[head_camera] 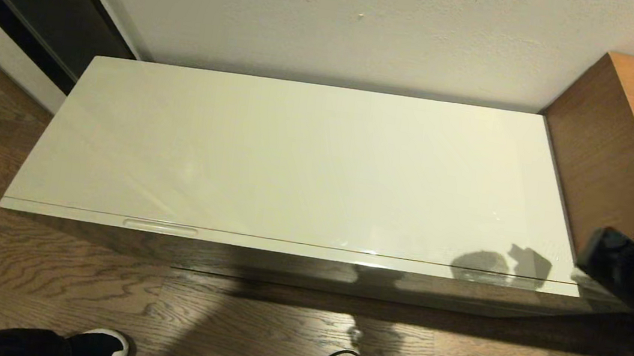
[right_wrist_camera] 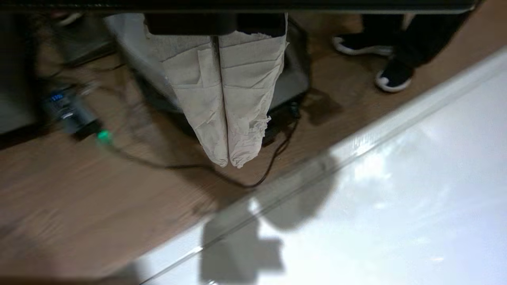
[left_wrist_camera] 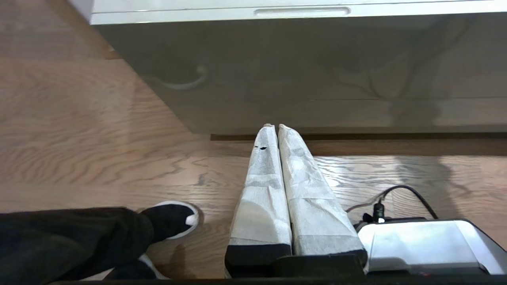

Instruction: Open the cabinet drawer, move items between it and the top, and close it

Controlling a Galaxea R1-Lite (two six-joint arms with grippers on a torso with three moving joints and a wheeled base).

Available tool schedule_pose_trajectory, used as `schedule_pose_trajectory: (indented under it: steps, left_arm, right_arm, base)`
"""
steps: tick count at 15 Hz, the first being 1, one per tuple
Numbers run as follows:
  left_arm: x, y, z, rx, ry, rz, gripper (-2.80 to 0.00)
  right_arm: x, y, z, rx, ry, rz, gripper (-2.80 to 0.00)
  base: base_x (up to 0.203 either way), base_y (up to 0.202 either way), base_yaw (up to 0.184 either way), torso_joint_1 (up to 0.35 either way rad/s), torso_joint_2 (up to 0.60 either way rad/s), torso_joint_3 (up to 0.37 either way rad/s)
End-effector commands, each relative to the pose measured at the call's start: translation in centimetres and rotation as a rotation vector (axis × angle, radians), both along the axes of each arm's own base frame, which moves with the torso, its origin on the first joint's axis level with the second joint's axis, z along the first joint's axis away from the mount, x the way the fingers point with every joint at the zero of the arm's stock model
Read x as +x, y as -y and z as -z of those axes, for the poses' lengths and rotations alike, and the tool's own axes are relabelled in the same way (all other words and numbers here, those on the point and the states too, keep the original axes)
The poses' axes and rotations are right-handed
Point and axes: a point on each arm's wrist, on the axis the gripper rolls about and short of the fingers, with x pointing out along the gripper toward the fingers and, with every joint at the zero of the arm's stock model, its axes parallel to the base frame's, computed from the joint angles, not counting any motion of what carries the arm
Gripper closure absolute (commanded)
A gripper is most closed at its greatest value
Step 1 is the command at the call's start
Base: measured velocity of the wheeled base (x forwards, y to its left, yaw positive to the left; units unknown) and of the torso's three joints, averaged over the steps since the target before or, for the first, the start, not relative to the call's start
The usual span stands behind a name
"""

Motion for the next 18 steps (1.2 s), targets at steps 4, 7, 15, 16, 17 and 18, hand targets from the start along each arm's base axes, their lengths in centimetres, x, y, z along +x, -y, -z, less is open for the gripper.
schedule_pose_trajectory:
  steps: [4,7,15,16,17,18]
  left_arm:
    - [0.0,0.0,0.0,0.000,-0.001,-0.001,0.00]
    - [0.0,0.0,0.0,0.000,-0.002,-0.001,0.00]
    - [0.0,0.0,0.0,0.000,-0.002,-0.001,0.00]
    - [0.0,0.0,0.0,0.000,-0.001,-0.001,0.00]
    - [0.0,0.0,0.0,0.000,-0.002,-0.001,0.00]
    - [0.0,0.0,0.0,0.000,-0.001,-0.001,0.00]
  right_arm:
    - [-17.1,5.6,-11.7,-0.031,0.256,-0.037,0.00]
    - [-25.1,7.3,-13.6,-0.034,0.365,-0.021,0.00]
    - [-31.1,5.9,3.6,-0.265,0.307,-0.099,0.00]
    - [-30.2,5.8,5.9,-0.347,0.394,-0.108,0.00]
    - [-28.6,5.8,7.2,-0.424,0.517,-0.096,0.00]
    - [-26.7,5.7,8.0,-0.489,0.629,-0.077,0.00]
  base:
    - [0.000,0.000,0.000,0.000,0.00,0.000]
    - [0.000,0.000,0.000,0.000,0.00,0.000]
    - [0.000,0.000,0.000,0.000,0.00,0.000]
    - [0.000,0.000,0.000,0.000,0.00,0.000]
    - [0.000,0.000,0.000,0.000,0.00,0.000]
    - [0.000,0.000,0.000,0.000,0.00,0.000]
